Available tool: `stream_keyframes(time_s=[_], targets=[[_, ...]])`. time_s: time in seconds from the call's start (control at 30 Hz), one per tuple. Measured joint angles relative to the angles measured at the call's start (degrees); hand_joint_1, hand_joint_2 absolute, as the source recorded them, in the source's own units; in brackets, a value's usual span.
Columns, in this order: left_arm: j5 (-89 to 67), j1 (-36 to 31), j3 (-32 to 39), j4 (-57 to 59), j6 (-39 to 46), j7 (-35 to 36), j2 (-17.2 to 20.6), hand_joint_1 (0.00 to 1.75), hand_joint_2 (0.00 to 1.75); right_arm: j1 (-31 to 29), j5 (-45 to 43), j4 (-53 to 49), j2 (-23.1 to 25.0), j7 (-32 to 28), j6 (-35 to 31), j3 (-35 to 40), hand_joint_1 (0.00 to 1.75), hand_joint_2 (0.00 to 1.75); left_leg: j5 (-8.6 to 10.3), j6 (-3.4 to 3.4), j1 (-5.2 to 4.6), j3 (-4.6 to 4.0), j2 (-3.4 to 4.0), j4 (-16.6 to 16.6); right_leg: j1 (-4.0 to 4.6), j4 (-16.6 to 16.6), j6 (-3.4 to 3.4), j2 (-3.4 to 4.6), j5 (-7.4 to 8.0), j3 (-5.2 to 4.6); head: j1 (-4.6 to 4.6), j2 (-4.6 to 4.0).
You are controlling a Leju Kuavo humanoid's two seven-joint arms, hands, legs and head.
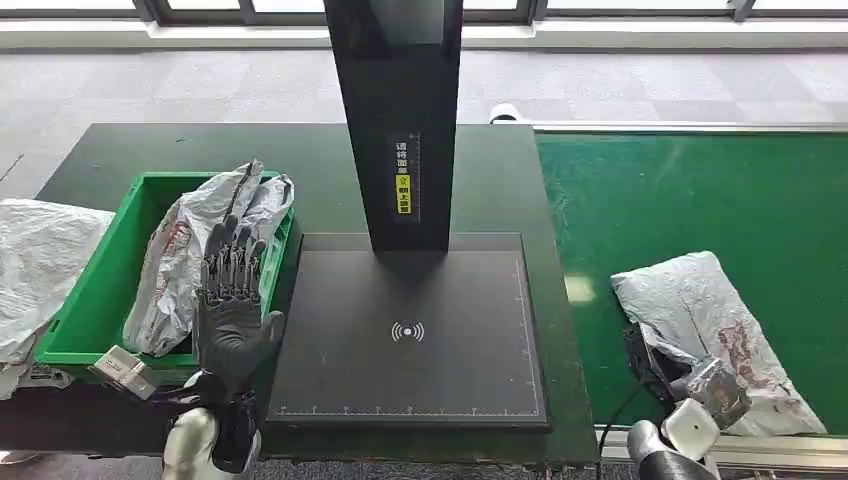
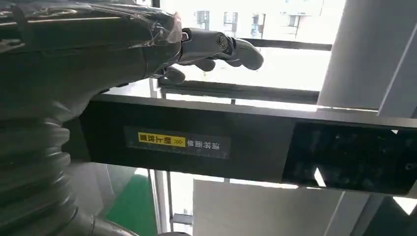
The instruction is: Moved the parcel from conveyor to table for the left to box.
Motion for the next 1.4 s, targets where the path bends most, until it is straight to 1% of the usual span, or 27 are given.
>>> stream_keyframes(time_s=[0.3, 0.33, 0.4, 0.47, 0.5, 0.53, 0.6, 0.7, 0.77, 0.83, 0.93, 1.0, 1.13, 1.4], targets=[[0.0, 0.0, 0.0, 0.2, 0.1, 0.0, 0.0, 0.00, 1.75, -0.3, 0.0, 0.5, 0.0, -0.1, 0.0, 0.0, 1.75, 1.75, 0.00, 0.00, 0.00, 0.00, 0.00, 0.0, 0.00, 0.0, 0.00, 0.00, 0.00, 0.01, 0.00, 0.00], [0.1, 0.0, 0.0, 0.2, 0.1, 0.0, 0.0, 0.00, 1.75, -0.3, 0.0, 0.4, 0.0, -0.7, 0.0, 0.0, 1.75, 1.75, 0.00, 0.00, 0.00, -0.01, -0.01, 0.0, 0.00, 0.0, 0.00, -0.01, 0.00, 0.02, 0.00, 0.00], [0.5, 0.0, 0.0, 0.3, 0.3, 0.0, 0.0, 0.00, 1.75, 0.1, -0.1, -0.4, 0.3, -4.0, 0.0, 0.0, 1.75, 1.75, 0.00, 0.00, 0.00, -0.02, -0.01, 0.0, 0.00, 0.0, 0.00, -0.01, 0.00, 0.02, 0.00, 0.00], [0.7, 0.0, 0.0, 0.3, 0.3, 0.0, 0.0, 0.00, 1.75, 1.1, -1.9, -3.5, 1.6, -12.7, 0.0, -0.4, 1.75, 1.75, 0.00, 0.00, 0.00, -0.04, 0.03, 0.0, 0.00, 0.0, 0.00, 0.03, 0.00, 0.00, 0.02, -0.02], [0.6, 0.0, 0.0, 0.4, 0.3, 0.0, 0.0, 0.00, 1.75, 1.7, -3.6, -5.6, 2.6, -18.5, 0.0, -1.1, 1.75, 1.75, -0.01, -0.01, 0.00, -0.03, 0.07, 0.0, 0.00, 0.0, -0.01, 0.06, 0.01, -0.02, 0.02, 0.00], [0.6, 0.0, 0.0, 0.6, 0.3, 0.0, 0.0, 0.00, 1.75, 2.2, -6.0, -8.5, 4.3, -26.5, -0.1, -1.8, 1.75, 1.75, -0.01, -0.02, 0.01, 0.01, 0.14, 0.0, 0.02, 0.0, -0.01, 0.15, 0.01, -0.04, 0.00, 0.00], [0.1, -0.2, 0.0, 1.2, 0.3, -0.3, 0.0, 0.00, 1.75, 3.4, -11.2, -13.6, 7.6, -39.2, -0.1, -2.3, 1.75, 1.75, 0.00, -0.04, 0.00, 0.04, 0.16, 0.0, 0.05, 0.1, -0.03, 0.20, 0.02, -0.10, 0.00, 0.00], [-1.0, -0.3, 0.0, 2.4, 0.3, -0.7, 0.0, 0.00, 1.75, 6.5, -19.5, -22.2, 12.8, -51.7, -0.1, -1.8, 1.75, 1.75, 0.04, -0.11, 0.01, -0.01, 0.02, 0.0, 0.16, 0.1, -0.10, 0.03, -0.04, -0.11, 0.00, -0.02], [-1.5, -0.4, 0.0, 3.1, 0.3, -0.8, 0.0, 0.00, 1.75, 8.3, -24.2, -27.2, 15.4, -56.9, -0.1, -0.1, 1.75, 1.75, 0.07, -0.17, 0.03, -0.03, 0.03, 0.0, 0.18, 0.2, -0.15, 0.03, -0.07, -0.15, 0.00, 0.00], [-1.7, -0.5, 0.0, 3.8, 0.3, -0.9, 0.0, 0.00, 1.75, 10.0, -26.1, -32.0, 17.3, -59.2, -0.1, 2.3, 1.75, 1.75, 0.06, -0.18, 0.10, -0.02, 0.05, 0.0, 0.18, 0.2, -0.17, 0.05, -0.08, -0.17, 0.00, 0.00], [-2.5, -0.7, 0.0, 4.7, 0.3, -1.0, 0.0, 0.00, 1.75, 12.1, -27.4, -37.2, 19.0, -60.7, 0.0, 5.2, 1.75, 1.75, 0.02, -0.23, 0.10, -0.02, 0.07, 0.0, 0.15, 0.2, -0.18, 0.09, -0.10, -0.19, 0.00, -0.02], [-2.6, -0.8, 0.0, 5.1, 0.3, -1.0, 0.0, 0.00, 1.75, 12.6, -26.1, -39.5, 19.8, -62.1, 0.0, 5.7, 1.75, 1.75, 0.02, -0.23, 0.10, -0.03, 0.11, 0.0, 0.10, 0.2, -0.18, 0.13, -0.09, -0.22, -0.02, 0.00], [-3.1, -0.8, 0.0, 5.8, 0.5, -1.0, 0.1, 0.00, 1.75, 13.1, -25.8, -43.3, 20.1, -63.8, 0.0, 5.7, 1.75, 1.75, 0.03, -0.22, 0.08, -0.02, 0.09, 0.0, 0.06, 0.1, -0.15, 0.11, -0.06, -0.19, 0.00, 0.00], [-3.4, -0.9, 0.0, 6.6, 0.6, -1.0, 0.1, 0.00, 1.75, 14.0, -27.6, -48.8, 20.2, -64.7, 0.0, 6.3, 1.75, 1.75, 0.02, -0.22, 0.05, -0.02, 0.12, 0.0, 0.03, 0.1, -0.13, 0.16, -0.04, -0.22, 0.00, 0.00]])
